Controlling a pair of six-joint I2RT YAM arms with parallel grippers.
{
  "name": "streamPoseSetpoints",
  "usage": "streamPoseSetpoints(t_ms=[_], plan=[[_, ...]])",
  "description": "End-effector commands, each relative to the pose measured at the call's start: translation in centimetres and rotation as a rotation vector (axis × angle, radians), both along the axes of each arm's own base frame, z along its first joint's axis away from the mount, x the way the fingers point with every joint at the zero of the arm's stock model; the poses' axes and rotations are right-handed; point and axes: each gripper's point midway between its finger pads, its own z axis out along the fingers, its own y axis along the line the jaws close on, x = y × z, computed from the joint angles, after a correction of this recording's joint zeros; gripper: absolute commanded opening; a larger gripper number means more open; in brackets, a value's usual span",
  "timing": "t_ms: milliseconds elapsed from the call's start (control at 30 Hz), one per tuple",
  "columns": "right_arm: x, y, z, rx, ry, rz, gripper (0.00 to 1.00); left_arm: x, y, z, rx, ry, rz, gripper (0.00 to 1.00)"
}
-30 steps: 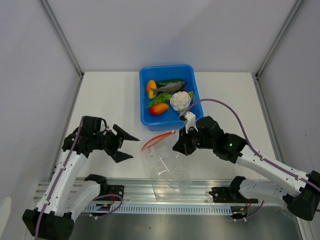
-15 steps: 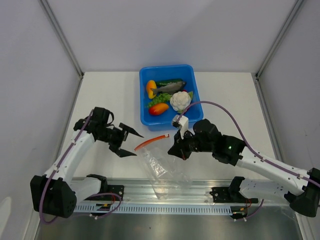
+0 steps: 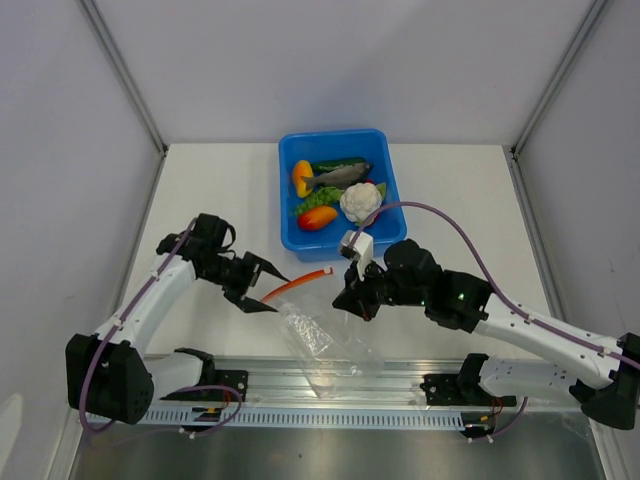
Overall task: Place the food in the zip-top bag and seal the zipper
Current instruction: Pick up the zipper food storage bag at the center of the board.
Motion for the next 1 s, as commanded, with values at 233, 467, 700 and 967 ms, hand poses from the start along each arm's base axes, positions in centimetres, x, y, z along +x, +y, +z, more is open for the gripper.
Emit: streamPoseSetpoints(t_ms=[233, 467, 700, 967], plan=[[1.2, 0.2, 1.9, 0.006, -0.077, -0.043, 0.0, -0.6, -1.1, 0.1, -0.05, -0.005, -0.023, 0.38], [1.2, 0.8, 2.7, 0.023, -0.073, -0.034, 0.0, -0.1, -2.1, 0.7, -0.099, -0.053, -0.059, 0.07], [0.9, 0.9, 2.0, -0.039, -0.026, -0.015, 0.5, 1.2, -0.6, 3.2, 0.044, -0.275, -0.103, 0.01], [0.7, 1.5, 5.3, 0.022, 0.051, 0.046, 0.72, 2.3, 2.4, 5.0, 0.259, -0.533, -0.192, 0.01]])
